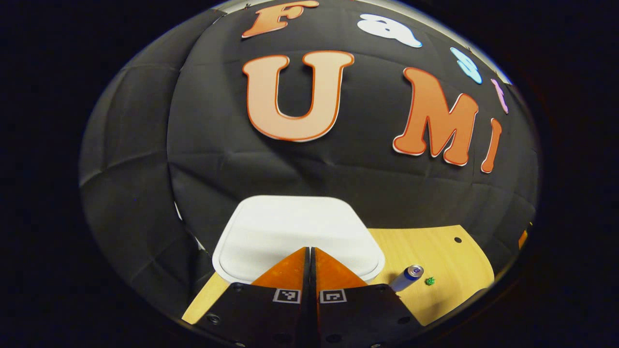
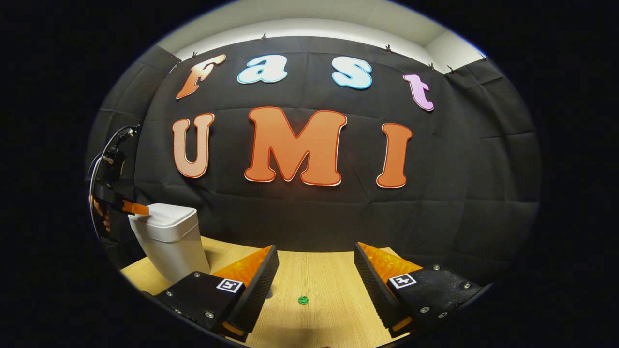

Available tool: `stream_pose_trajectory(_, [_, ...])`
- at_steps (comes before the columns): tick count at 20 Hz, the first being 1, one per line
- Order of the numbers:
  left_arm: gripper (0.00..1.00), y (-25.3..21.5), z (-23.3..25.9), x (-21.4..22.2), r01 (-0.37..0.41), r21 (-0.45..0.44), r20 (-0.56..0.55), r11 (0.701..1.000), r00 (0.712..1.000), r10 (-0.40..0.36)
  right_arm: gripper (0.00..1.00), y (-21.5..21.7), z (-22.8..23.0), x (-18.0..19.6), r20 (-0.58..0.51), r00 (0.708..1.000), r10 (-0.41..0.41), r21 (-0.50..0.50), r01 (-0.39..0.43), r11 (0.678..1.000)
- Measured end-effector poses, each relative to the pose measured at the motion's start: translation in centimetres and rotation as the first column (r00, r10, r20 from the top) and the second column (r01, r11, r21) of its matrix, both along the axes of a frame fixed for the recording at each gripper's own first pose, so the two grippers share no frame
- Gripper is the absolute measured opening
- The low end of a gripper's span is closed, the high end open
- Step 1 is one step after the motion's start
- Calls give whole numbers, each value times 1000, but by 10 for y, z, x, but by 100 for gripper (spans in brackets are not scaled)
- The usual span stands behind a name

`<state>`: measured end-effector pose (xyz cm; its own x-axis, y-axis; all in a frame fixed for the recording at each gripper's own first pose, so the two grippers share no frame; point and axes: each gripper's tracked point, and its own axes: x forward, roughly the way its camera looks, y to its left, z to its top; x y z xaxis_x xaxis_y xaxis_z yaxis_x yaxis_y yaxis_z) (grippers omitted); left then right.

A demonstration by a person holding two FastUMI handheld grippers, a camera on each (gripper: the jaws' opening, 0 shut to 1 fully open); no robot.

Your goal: Press the lid of the desktop garbage bin to open it, pick up the crumpled paper on the desktop and throw it into the bin, then pick up the pop can on the desktop and drop it into the bin, and finally close the garbage bin lid.

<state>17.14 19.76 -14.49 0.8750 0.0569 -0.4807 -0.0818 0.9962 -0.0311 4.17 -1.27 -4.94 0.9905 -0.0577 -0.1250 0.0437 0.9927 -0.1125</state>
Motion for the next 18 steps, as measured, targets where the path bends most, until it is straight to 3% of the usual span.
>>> stream_pose_trajectory(1, [2, 0, 4, 8, 6, -5, 39, 1000, 999, -5, 94, 0, -3, -1, -7, 1000, -4, -2, 4, 1000])
stream_pose_trajectory(8, [0, 5, -1, 0, -12, -81, -4, 997, 1000, 11, 94, 2, -14, -5, -40, 999, -18, 4, 18, 1000])
stream_pose_trajectory(10, [0, 7, 5, -9, -1, 7, -7, 1000, 1000, 1, 94, 7, -14, -7, -39, 999, -7, 26, 8, 1000])
stream_pose_trajectory(12, [1, 0, 41, -12, -4, 97, 122, 995, 993, -8, 94, 11, -12, -9, -36, 999, -2, 45, 4, 999])
stream_pose_trajectory(13, [9, -11, 70, -13, 13, 123, 233, 992, 972, -42, 94, 14, -16, -9, -42, 999, 1, 56, 2, 998])
stream_pose_trajectory(16, [60, -54, 112, -48, 94, 152, 340, 984, 930, -142, 94, 22, -32, -7, -80, 997, 8, 87, -1, 996])
stream_pose_trajectory(17, [65, -66, 119, -58, 124, 149, 353, 981, 920, -170, 94, 21, -38, -4, -93, 996, -3, 80, 10, 997])
stream_pose_trajectory(18, [89, -75, 128, -68, 129, 144, 374, 981, 911, -175, 94, 20, -46, 0, -104, 994, -14, 70, 22, 997])
